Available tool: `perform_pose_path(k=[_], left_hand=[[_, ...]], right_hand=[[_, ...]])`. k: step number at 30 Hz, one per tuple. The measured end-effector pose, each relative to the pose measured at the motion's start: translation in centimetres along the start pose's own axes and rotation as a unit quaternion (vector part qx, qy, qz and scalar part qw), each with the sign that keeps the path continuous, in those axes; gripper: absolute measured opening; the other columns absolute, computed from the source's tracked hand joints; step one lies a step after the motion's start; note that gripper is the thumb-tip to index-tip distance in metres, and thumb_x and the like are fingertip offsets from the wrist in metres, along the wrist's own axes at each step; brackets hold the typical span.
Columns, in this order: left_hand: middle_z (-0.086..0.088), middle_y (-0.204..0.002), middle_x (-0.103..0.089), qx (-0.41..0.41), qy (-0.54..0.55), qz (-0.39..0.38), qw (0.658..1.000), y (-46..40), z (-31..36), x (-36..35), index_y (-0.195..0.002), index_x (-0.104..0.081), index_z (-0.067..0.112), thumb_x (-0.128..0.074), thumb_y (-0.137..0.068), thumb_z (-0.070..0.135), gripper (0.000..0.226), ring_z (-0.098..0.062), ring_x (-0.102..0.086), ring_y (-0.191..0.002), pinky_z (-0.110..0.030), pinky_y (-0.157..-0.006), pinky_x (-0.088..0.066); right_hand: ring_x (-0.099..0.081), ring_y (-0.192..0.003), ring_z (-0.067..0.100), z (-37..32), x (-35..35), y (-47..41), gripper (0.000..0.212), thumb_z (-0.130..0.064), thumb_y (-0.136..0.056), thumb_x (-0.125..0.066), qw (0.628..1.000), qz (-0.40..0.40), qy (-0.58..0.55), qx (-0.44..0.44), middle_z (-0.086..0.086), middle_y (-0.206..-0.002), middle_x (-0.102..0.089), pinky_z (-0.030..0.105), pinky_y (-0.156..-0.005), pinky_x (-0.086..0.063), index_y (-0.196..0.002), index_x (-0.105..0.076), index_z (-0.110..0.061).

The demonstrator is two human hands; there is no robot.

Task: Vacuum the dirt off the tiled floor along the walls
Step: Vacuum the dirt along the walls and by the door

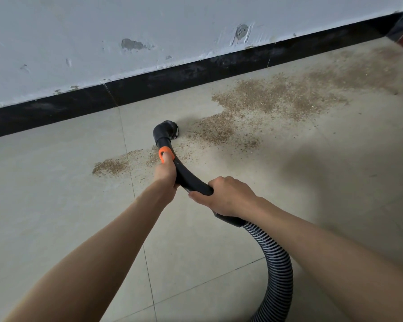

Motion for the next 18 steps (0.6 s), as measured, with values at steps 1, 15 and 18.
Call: perform_pose_path(k=[1,15,18], left_hand=[[-0.005,-0.089,-0.055,0.0,0.001,-0.007,1.0,0.0,0.1,-0.3,-0.11,-0.045,0.009,-0.042,-0.095,0.047,0.041,-0.021,-0.056,-0.085,-0.033,-0.069,-0.047],[-0.005,-0.088,-0.054,-0.006,-0.032,-0.064,0.997,0.2,0.5,-6.8,-0.106,-0.044,0.006,-0.042,-0.097,0.047,0.041,-0.018,-0.056,-0.078,-0.029,-0.058,-0.046],[-0.006,-0.089,-0.055,-0.01,-0.029,-0.073,0.997,0.0,0.6,-7.9,-0.105,-0.045,0.006,-0.042,-0.097,0.047,0.041,-0.018,-0.056,-0.078,-0.029,-0.056,-0.046]], right_hand=[[-0.065,-0.073,0.02,0.2,0.1,0.0,0.054,-0.07,-0.088,-0.045,1.0,0.002,-0.001,-0.002,0.0,-0.073,-0.068,0.03,-0.062,-0.044,-0.072,-0.053,-0.018],[-0.065,-0.07,0.018,5.2,2.0,-0.2,0.052,-0.069,-0.088,-0.044,0.997,0.03,-0.047,-0.05,-0.002,-0.072,-0.067,0.029,-0.058,-0.044,-0.074,-0.054,-0.02],[-0.063,-0.068,0.016,5.9,2.5,-0.4,0.051,-0.069,-0.088,-0.044,0.997,0.042,-0.044,-0.057,-0.003,-0.071,-0.066,0.028,-0.054,-0.041,-0.074,-0.053,-0.021]])
Point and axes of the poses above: each hand's wrist, its own y-axis away from the middle knuckle, its own x-axis out of the back of the hand, z = x × y, the point moved 5 cm from there along -y, towards the middle knuckle
